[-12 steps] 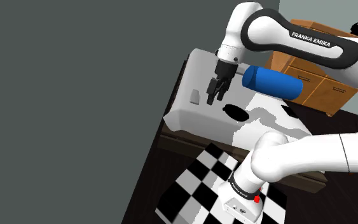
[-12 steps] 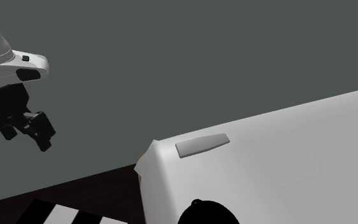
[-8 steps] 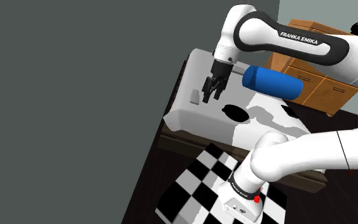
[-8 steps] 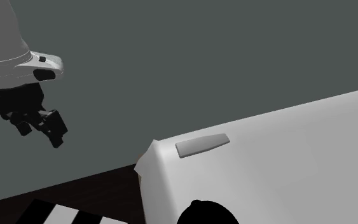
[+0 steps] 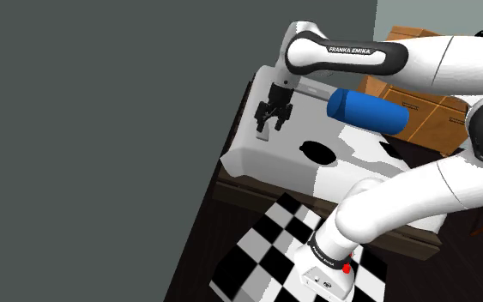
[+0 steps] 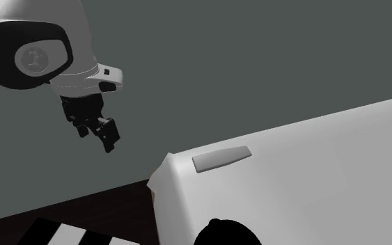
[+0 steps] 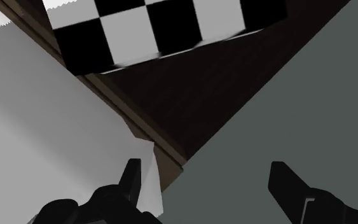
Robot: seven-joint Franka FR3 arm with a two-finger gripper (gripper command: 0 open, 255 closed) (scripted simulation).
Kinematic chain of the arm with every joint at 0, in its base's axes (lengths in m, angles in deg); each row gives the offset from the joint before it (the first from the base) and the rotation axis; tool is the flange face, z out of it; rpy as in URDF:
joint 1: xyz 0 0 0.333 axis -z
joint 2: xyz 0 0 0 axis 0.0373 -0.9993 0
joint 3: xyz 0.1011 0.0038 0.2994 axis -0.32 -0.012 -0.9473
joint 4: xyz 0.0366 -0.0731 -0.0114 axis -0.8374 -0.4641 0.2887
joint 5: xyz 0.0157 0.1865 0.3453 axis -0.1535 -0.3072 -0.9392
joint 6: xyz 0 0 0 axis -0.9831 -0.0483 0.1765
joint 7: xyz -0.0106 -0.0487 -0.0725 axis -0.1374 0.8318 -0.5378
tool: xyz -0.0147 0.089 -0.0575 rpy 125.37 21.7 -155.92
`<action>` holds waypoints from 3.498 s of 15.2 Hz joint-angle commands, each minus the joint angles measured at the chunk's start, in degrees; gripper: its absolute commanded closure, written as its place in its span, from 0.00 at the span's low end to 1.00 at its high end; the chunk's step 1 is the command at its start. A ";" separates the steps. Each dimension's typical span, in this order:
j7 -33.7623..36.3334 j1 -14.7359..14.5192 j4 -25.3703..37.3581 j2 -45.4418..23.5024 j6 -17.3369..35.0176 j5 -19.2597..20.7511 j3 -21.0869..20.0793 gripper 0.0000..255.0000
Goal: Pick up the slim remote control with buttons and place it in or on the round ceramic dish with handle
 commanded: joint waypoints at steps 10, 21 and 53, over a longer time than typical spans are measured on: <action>5.84 5.16 9.15 -19.10 11.71 1.01 4.21 0.00; 10.14 10.25 23.24 -37.53 17.51 -1.15 9.19 0.00; 12.48 15.71 34.32 -53.88 23.47 -5.71 11.98 1.00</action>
